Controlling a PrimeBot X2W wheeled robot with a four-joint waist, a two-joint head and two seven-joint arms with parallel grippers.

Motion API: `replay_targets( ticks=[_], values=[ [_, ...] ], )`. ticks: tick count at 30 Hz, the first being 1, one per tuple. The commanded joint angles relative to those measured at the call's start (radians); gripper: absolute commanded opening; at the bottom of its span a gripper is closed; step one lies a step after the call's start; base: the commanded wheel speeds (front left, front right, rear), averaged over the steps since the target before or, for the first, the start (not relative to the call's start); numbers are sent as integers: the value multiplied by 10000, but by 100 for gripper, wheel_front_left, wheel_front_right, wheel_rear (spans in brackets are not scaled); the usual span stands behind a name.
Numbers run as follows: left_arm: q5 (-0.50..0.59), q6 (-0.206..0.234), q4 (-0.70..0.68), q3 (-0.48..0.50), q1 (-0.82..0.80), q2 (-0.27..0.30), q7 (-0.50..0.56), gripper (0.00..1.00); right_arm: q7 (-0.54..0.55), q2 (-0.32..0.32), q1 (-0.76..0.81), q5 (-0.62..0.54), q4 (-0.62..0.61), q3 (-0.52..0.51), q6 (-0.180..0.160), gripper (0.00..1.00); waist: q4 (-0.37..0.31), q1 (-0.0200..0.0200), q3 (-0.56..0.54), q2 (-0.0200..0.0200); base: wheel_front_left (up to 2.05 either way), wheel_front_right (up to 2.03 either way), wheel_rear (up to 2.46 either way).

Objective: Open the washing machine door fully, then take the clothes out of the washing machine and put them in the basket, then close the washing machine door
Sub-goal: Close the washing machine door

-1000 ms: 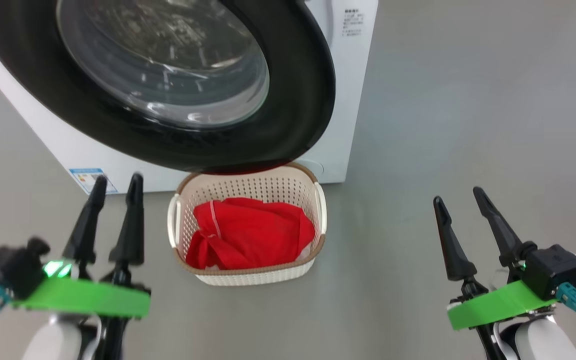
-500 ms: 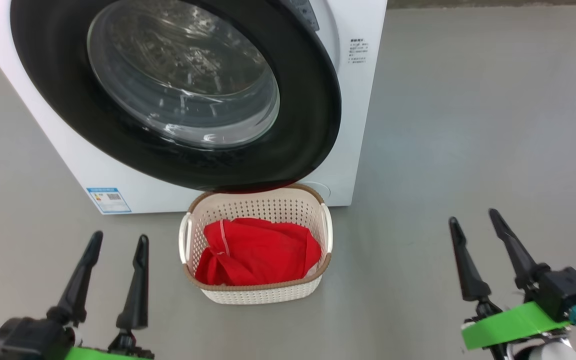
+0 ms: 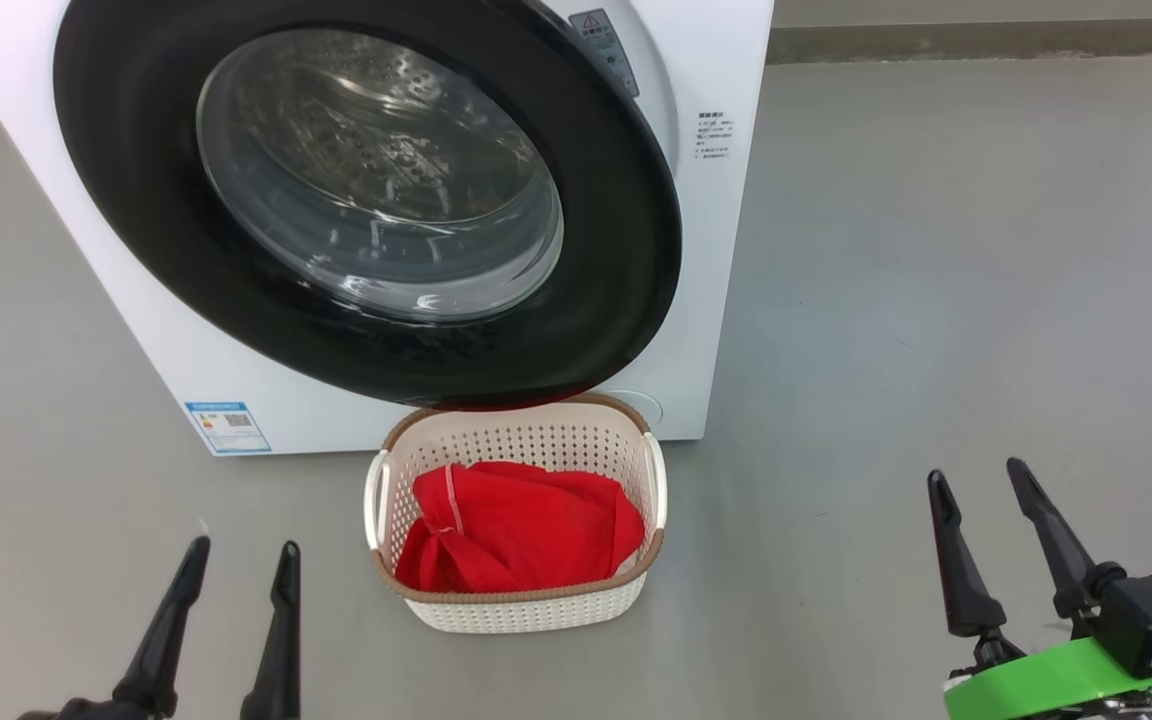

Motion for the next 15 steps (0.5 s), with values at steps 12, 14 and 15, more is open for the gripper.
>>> replay_targets(
  ticks=[12, 14, 15],
  values=[
    [-290, -138, -216, 378, -240, -170, -89, 100, -65, -87, -272, -55, 15, 537, 60, 44, 91, 0, 98, 0, 0, 0, 0],
    [-433, -165, -308, 298, -340, -198, -89, 100, -65, -87, -520, -177, 203, 618, 60, 0, 163, 0, 260, 0, 0, 0, 0],
    [-454, -172, -345, 276, -382, -203, -89, 100, -65, -87, -644, -174, 298, 639, 60, 0, 187, 0, 332, 0, 0, 0, 0]
  ],
)
